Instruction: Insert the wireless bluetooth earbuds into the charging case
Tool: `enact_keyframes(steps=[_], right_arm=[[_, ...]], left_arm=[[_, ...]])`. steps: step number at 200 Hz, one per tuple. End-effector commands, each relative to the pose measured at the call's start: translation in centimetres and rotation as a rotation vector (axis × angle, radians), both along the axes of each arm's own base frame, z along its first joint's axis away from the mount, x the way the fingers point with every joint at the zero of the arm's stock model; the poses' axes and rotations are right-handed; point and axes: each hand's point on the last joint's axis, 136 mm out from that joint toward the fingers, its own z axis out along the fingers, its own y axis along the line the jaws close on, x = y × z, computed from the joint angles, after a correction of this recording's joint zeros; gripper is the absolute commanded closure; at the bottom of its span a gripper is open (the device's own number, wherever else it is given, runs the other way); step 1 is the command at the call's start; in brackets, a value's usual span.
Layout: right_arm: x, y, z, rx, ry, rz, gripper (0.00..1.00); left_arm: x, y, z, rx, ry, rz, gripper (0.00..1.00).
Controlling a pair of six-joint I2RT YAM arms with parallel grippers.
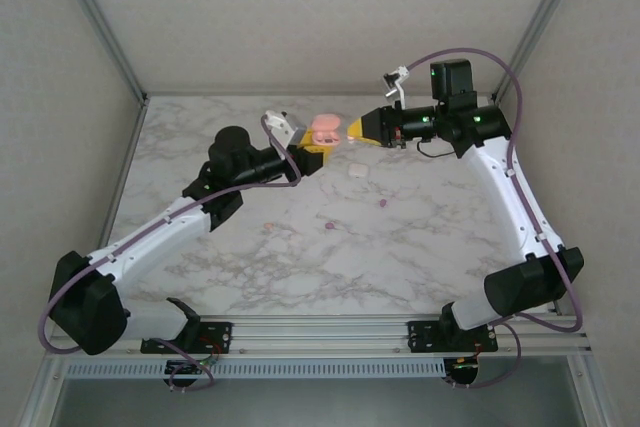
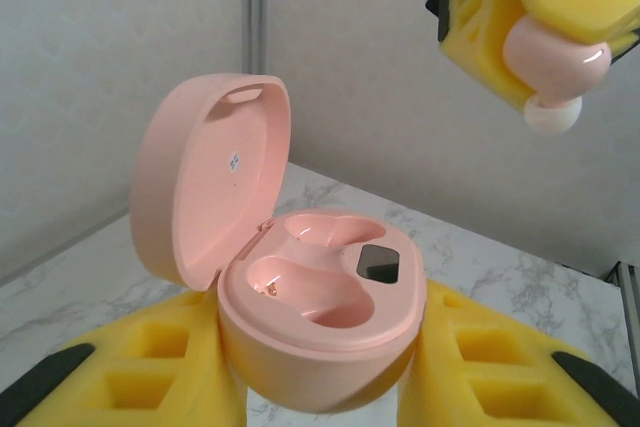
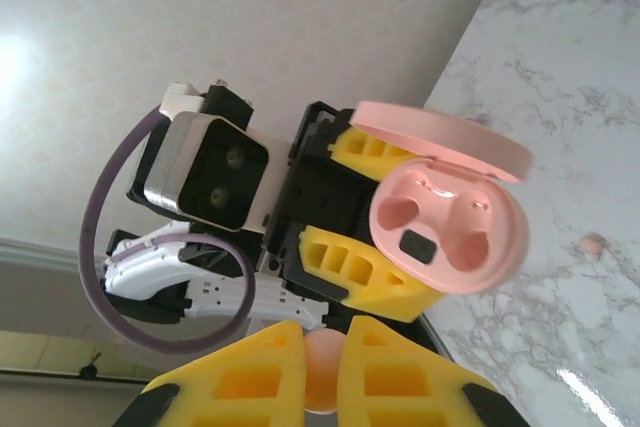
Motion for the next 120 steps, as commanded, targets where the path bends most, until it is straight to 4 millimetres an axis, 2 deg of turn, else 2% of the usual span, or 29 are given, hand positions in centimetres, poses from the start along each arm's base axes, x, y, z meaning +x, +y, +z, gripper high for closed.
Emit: enact_keyframes(steps=[1,51,120], right_arm=[[-0.4,-0.1,1.7,0.008,-0.063,-0.019,0.93],[-0.5,-0.3,1.2,-0.021,-0.078,-0.053,0.93],[-0.8,-0.8,0.9,-0.051,-0.12,-0.089,0.93]], left_arm=[[-0.5,-0.5,2.7,-0.06,-0.069,-0.016,0.75],[-0.6,-0.2,2.4,-0.049,-0.085,0.004,0.76],[-1.2,-1.0,1.7,0.013,-0.168,-0.001,0.76]])
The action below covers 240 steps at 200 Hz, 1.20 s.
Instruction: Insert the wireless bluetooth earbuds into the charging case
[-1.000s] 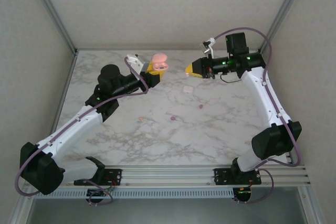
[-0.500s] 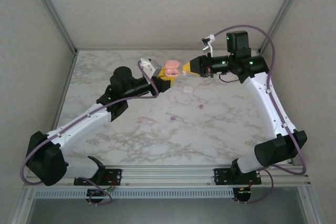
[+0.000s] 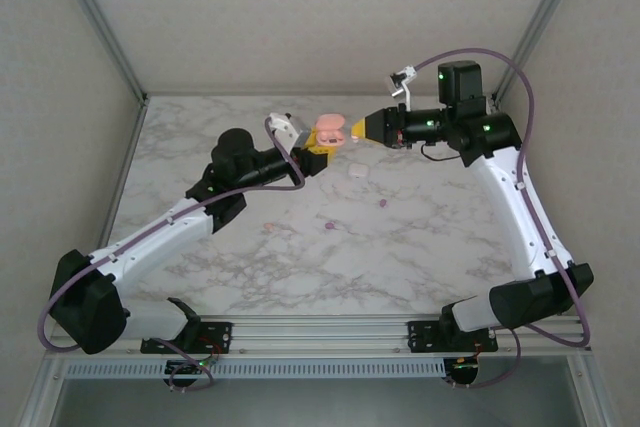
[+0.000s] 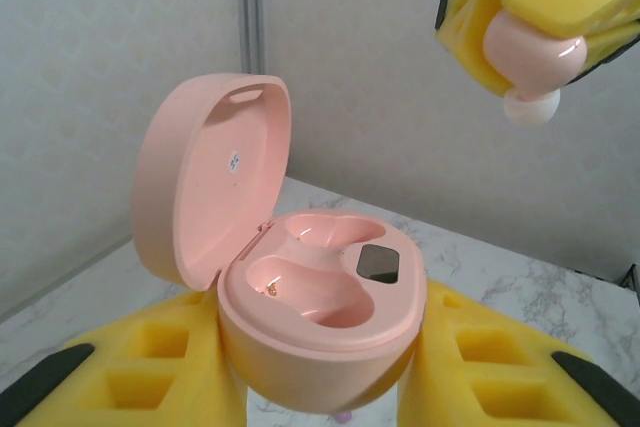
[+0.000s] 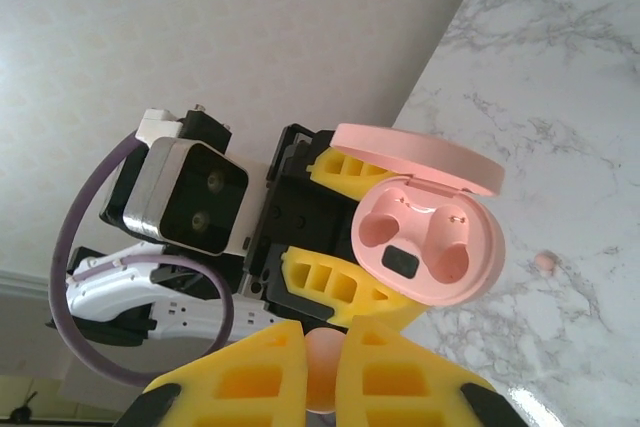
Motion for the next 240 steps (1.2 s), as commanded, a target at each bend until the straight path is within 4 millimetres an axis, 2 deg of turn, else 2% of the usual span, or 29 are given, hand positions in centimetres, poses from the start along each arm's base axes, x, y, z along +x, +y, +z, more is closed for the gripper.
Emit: enact_keyframes(steps=[1,149,240], right_arm=[[-0.4,-0.1,0.1,-0.01,-0.042,-0.008,0.93],[-0.6,0.0,0.8,0.007,-0.052,0.0,0.93],[-0.3,1.4,1.1,0.056,-0.01,0.033,0.92]], left_arm=[[-0.7,-0.3,1.0,0.01,-0.099,-0.001,0.76],[-0.3,-0.6,0.5,-0.021,-0.115,0.005,0.77],[-0.5,-1.3,0.7,-0.042,-0.118,-0.031,0.77]])
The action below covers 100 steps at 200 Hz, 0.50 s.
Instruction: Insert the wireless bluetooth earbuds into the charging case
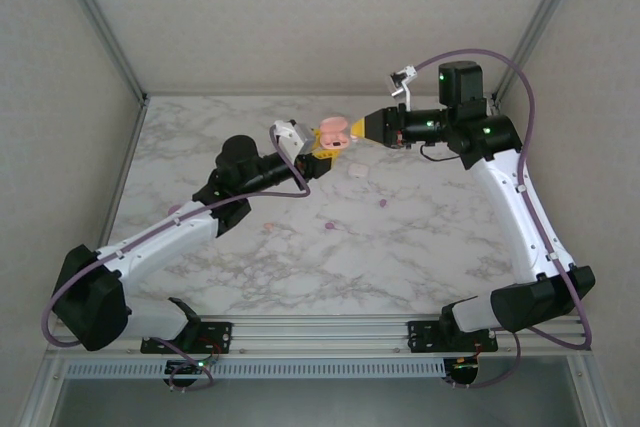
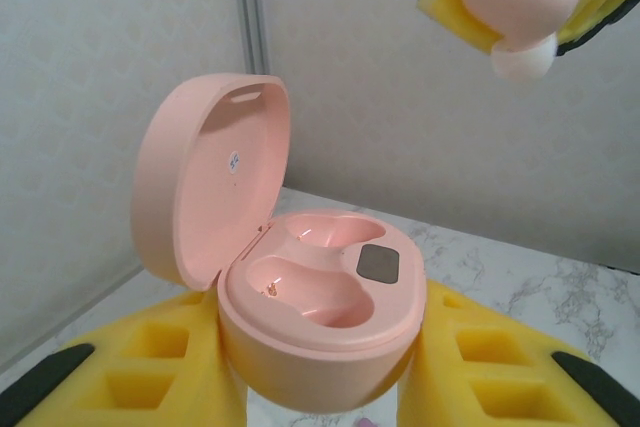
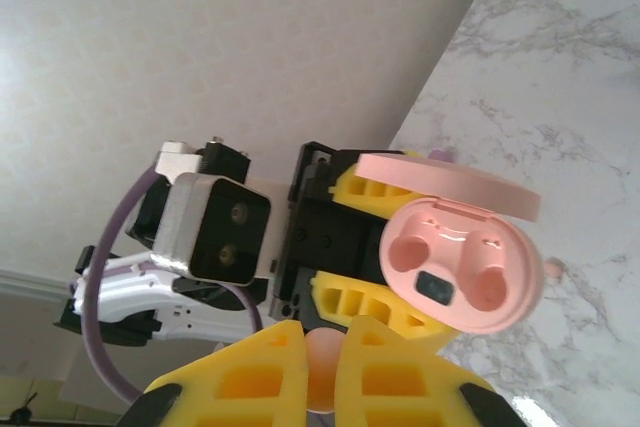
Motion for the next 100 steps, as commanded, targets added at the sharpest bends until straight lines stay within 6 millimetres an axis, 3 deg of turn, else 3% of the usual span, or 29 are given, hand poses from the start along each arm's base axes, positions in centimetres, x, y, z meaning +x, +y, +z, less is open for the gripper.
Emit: enact_keyframes(steps=[1,100], right_arm=[[-0.2,1.0,0.7,0.037,-0.002,0.029,0.92],[0.9,3.6,-1.4,0.022,0.04,0.025,0.92]], left_arm=[[-0.5,-0.6,1.3,-0.042,-0.032,-0.038,0.77],[-0.6,-1.0,2.6,-0.085,-0.061,-0.061,0.77]])
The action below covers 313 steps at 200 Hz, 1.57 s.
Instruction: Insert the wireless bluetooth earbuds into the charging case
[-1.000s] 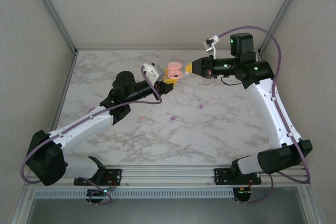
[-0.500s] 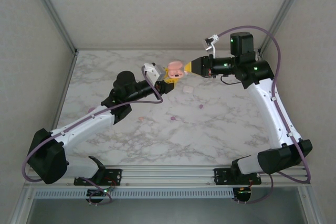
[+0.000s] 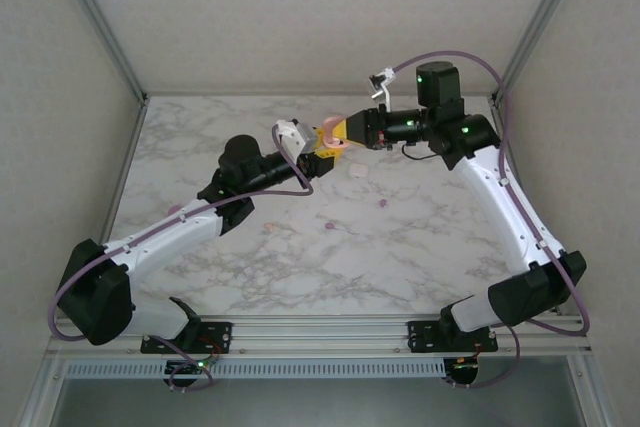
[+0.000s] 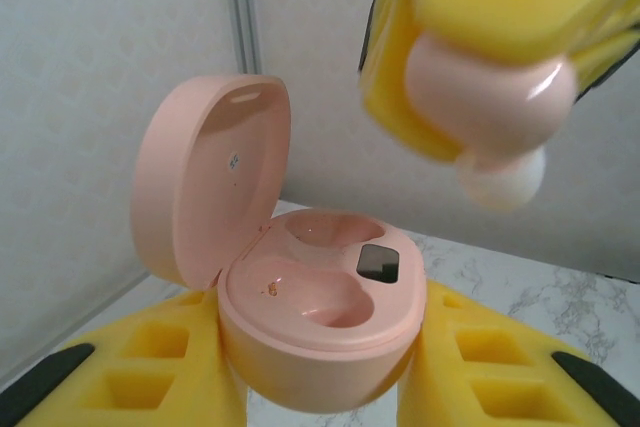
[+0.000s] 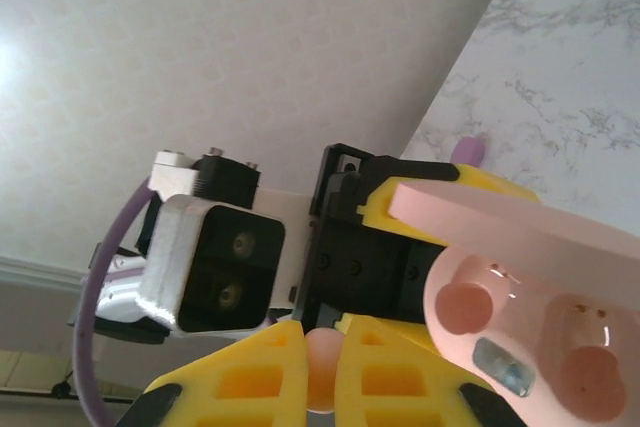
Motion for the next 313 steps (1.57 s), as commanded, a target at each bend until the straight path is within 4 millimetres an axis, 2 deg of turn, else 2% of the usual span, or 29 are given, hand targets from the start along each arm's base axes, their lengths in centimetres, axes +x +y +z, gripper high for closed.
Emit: enact_keyframes(steps=[1,96,158,248,313], right_arm=[[0.8,0.5,-0.2,0.003,-0.012,-0.022,0.92],[1.5,1.6,-1.8,-0.046,-0.014,-0.05,0.92],[2.6,1.1,-2.7,-0.1,-0.039,-0.139,0.91],[3.2,1.1,-1.4,-0.054,-0.068,-0.18,0.91],[3.1,0.6,-2.5,-0.111,-0.059,-0.197,0.89]], left_arm=[[-0.8,-0.4,2.4,-0.061,-0.04,-0.041,0.77],[-0.5,-0.2,3.2,-0.095,-0.026,-0.024,0.77],[-0.9,0.0,3.7,-0.116,-0.042,-0.03,0.77],[-0.8,0.0,3.7,-0.121,-0.041,-0.032,0.77],[-0.5,-0.1,4.2,-0.161,-0.029,-0.03,0.77]])
